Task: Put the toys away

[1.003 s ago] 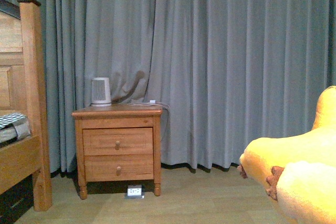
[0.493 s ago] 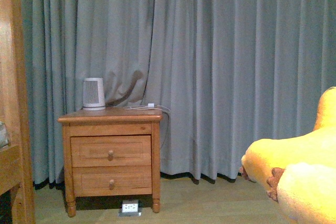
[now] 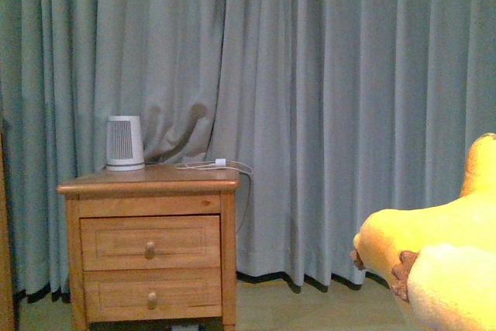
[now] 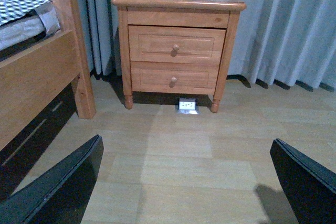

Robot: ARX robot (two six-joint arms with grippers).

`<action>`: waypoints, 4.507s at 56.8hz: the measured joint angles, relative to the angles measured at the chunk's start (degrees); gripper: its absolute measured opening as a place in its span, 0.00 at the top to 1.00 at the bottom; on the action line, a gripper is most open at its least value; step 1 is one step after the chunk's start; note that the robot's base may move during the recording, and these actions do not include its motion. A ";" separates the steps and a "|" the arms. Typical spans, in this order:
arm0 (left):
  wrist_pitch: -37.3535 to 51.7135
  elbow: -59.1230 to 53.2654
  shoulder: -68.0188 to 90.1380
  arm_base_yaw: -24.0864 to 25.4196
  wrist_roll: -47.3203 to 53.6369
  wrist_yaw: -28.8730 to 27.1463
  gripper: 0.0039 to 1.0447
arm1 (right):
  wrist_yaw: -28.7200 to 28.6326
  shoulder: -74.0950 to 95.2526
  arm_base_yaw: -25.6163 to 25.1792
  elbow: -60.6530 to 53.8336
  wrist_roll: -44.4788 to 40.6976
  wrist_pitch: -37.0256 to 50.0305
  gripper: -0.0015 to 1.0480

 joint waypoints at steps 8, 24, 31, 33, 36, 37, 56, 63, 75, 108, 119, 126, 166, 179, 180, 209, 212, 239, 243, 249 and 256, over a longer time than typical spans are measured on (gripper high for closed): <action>0.00 0.00 0.00 0.00 0.00 0.02 0.05 | 0.00 0.00 0.00 0.00 0.00 0.00 0.84; 0.00 0.00 0.00 0.00 0.00 0.02 0.05 | 0.04 0.00 0.00 0.00 0.00 0.00 0.84; 0.00 0.00 0.00 0.00 0.00 0.02 0.05 | 0.02 0.00 0.00 0.00 0.00 0.00 0.84; 0.00 0.00 0.00 0.00 0.00 0.02 0.05 | 0.02 0.00 0.00 0.00 0.00 0.00 0.84; 0.00 0.00 0.00 0.00 0.00 0.02 0.05 | 0.02 0.00 0.00 0.00 0.00 0.00 0.84; 0.00 0.00 0.00 0.00 0.00 0.02 0.05 | 0.02 0.00 0.00 0.00 0.00 0.00 0.84; 0.00 0.00 0.00 0.04 0.00 -0.20 0.05 | -0.46 0.00 0.09 0.00 0.00 0.00 0.84; 0.00 0.00 0.00 0.04 0.00 -0.02 0.05 | 0.07 0.00 0.07 0.00 0.00 0.00 0.84; -0.02 0.00 0.00 0.02 0.00 0.02 0.05 | 0.24 0.00 0.04 -0.02 0.00 0.00 0.84; -0.02 0.00 0.00 0.09 0.00 -0.04 0.05 | 0.20 0.00 0.07 -0.02 0.00 0.00 0.84; 0.00 0.00 0.00 0.09 0.00 0.00 0.05 | 0.20 0.00 0.09 -0.02 0.00 0.00 0.84; -0.02 0.00 0.00 0.09 0.00 -0.02 0.05 | 0.20 0.00 0.07 -0.02 0.00 0.00 0.84; 0.00 0.00 0.00 0.04 0.00 0.07 0.05 | -0.13 0.00 0.04 -0.02 0.00 0.00 0.84; 0.00 0.00 0.00 0.04 0.00 0.02 0.05 | -0.11 0.00 0.07 -0.02 0.00 0.00 0.84; 0.00 0.00 0.00 0.04 0.00 0.02 0.05 | -0.11 0.00 0.07 -0.02 0.00 0.00 0.84; 0.00 0.00 0.00 0.04 0.00 0.02 0.05 | 0.02 0.00 0.04 -0.02 0.00 0.00 0.84; -0.02 0.00 0.00 0.04 0.00 0.02 0.05 | 0.00 0.00 0.07 -0.02 0.00 0.00 0.84; 0.00 0.00 0.00 0.04 0.00 0.00 0.05 | 0.07 0.00 0.04 -0.02 0.00 0.00 0.84; 0.00 0.00 0.00 0.04 0.00 0.02 0.05 | 0.04 0.00 0.04 -0.02 0.00 0.00 0.84; 0.00 0.00 0.00 0.04 0.00 0.04 0.05 | 0.15 0.00 0.07 -0.02 0.00 0.00 0.84; 0.00 0.00 0.00 0.04 0.00 0.02 0.05 | 0.13 0.00 0.07 -0.02 0.00 0.00 0.84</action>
